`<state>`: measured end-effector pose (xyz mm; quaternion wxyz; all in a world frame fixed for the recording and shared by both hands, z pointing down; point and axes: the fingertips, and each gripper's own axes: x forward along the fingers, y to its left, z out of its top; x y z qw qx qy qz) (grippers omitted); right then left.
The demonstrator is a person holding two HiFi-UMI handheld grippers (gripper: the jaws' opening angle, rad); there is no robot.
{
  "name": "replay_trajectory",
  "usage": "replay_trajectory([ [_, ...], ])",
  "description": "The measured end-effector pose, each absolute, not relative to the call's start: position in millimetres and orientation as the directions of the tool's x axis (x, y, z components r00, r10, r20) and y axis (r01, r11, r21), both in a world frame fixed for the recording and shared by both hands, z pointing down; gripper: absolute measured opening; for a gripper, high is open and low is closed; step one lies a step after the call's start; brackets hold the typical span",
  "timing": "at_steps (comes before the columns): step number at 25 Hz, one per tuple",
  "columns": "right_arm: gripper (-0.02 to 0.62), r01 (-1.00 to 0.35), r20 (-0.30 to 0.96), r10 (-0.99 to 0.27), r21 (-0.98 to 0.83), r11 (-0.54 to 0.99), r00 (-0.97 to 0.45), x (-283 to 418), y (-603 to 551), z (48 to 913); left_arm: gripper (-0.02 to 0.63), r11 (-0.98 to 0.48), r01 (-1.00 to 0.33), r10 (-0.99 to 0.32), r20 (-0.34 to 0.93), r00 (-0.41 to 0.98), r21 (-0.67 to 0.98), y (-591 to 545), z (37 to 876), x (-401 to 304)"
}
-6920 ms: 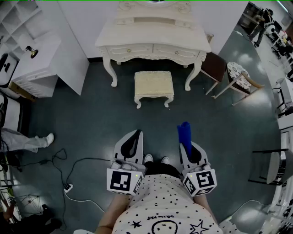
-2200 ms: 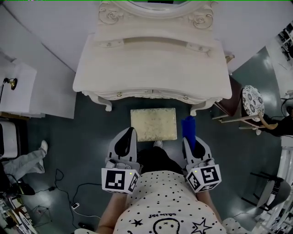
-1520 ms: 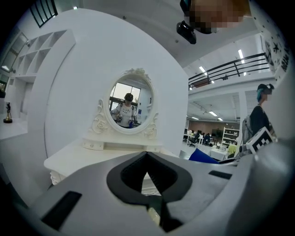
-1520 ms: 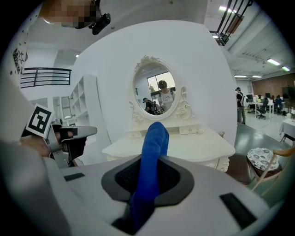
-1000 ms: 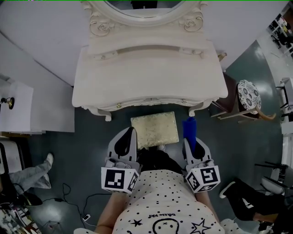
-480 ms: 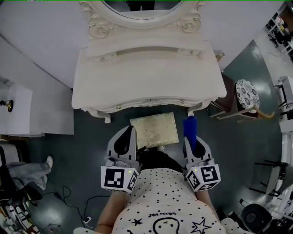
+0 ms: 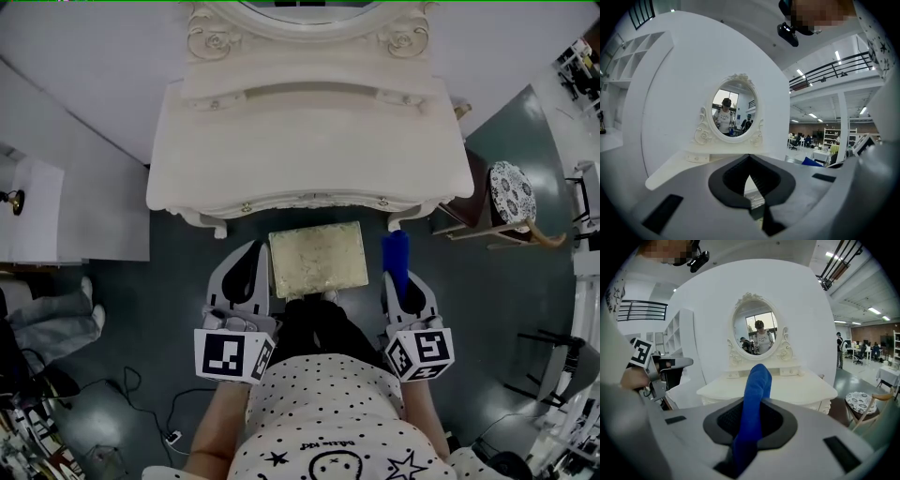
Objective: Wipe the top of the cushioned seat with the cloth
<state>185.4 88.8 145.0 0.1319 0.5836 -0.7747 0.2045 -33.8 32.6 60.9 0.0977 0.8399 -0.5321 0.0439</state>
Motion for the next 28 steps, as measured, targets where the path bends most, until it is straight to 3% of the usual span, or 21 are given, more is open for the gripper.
replay_trajectory([
  [10, 0.063, -0.965, 0.56, -0.788, -0.115, 0.234, -0.258, 171.1, 57.3, 224.4, -0.003, -0.417, -0.896, -0.854, 0.27, 0.444, 0.155, 10.7, 135.4, -50.2],
  [16, 0.063, -0.961, 0.668, -0.698, -0.108, 0.253, -0.258, 157.0, 40.5, 315.8, -0.003, -0.467, -0.857, -0.775, 0.365, 0.516, 0.219, 15.9, 210.0, -45.7],
  [28, 0.063, -0.991, 0.803, -0.586, -0.038, 0.126, -0.105, 193.8, -3.9, 505.5, -0.003, -0.378, -0.874, -0.731, 0.481, 0.484, 0.304, 40.0, 313.8, -52.8],
])
